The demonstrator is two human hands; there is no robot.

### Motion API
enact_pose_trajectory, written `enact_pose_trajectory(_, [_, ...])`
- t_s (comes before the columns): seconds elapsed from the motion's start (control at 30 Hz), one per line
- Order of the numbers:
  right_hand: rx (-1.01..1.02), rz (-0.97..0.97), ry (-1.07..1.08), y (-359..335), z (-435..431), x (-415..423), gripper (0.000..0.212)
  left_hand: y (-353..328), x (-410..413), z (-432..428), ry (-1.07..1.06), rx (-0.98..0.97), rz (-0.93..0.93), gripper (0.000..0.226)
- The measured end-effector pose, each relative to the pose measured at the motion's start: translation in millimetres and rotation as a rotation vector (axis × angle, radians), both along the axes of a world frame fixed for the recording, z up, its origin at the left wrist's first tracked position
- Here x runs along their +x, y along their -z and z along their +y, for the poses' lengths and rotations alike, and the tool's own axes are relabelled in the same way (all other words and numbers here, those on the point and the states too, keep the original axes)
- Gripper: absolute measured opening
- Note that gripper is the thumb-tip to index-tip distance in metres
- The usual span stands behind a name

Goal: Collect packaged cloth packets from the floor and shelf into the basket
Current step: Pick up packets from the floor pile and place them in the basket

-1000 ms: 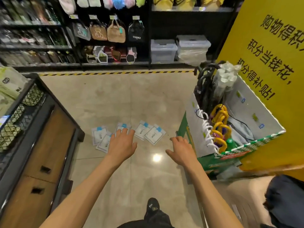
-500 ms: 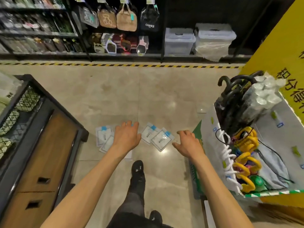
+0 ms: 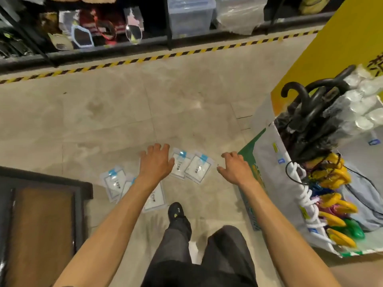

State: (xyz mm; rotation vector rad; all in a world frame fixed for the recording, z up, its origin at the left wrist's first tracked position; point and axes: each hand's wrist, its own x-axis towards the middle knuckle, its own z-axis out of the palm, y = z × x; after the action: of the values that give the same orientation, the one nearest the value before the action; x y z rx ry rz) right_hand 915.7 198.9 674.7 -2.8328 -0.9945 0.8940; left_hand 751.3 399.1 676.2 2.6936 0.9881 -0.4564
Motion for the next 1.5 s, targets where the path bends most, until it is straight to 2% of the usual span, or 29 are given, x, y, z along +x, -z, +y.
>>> enact_pose_trajectory(0.13, [-0.018, 0.045, 0.053, 47.5, 23.3, 21.4, 0.056, 49.3, 28.2, 26.1, 0.002, -0.055, 0.039, 0.051])
enact_pose_trajectory(0.27, [-0.029, 0.091, 0.108, 122.5, 42.7, 48.9, 0.055, 126.4, 54.8, 49.4, -0.014, -0.087, 0.063, 0.051])
enact_pose_trajectory(0.63, [-0.029, 0.132, 0.247, 429.7, 72.7, 95.5, 0.052, 431.1, 106.3, 109.1, -0.078, -0.117, 0.148, 0.052])
enact_pose_trajectory(0.8, [-0.044, 0.242, 0.339, 571.3, 78.0, 99.0, 0.056, 570.2, 116.8, 127.5, -0.133, -0.129, 0.164, 0.051])
enact_pose_trajectory(0.97, [-0.039, 0.287, 0.431, 681.5, 79.6, 101.1, 0.056, 681.7, 124.6, 139.0, -0.219, -0.185, 0.182, 0.056])
enact_pose_trajectory(1.17, [-0.027, 0.18, 0.556, 758.5, 72.0, 102.5, 0.057, 762.1, 130.6, 142.1, -0.297, -0.157, 0.138, 0.064])
enact_pose_trajectory(1.33, [0.019, 0.035, 0.636, 788.3, 73.4, 95.4, 0.068, 793.8, 130.5, 140.6, -0.349, -0.068, 0.053, 0.071])
enact_pose_trajectory(1.5, [0.154, 0.094, 0.886, 794.7, 81.0, 84.4, 0.081, 794.5, 128.1, 136.9, -0.461, -0.117, 0.045, 0.08])
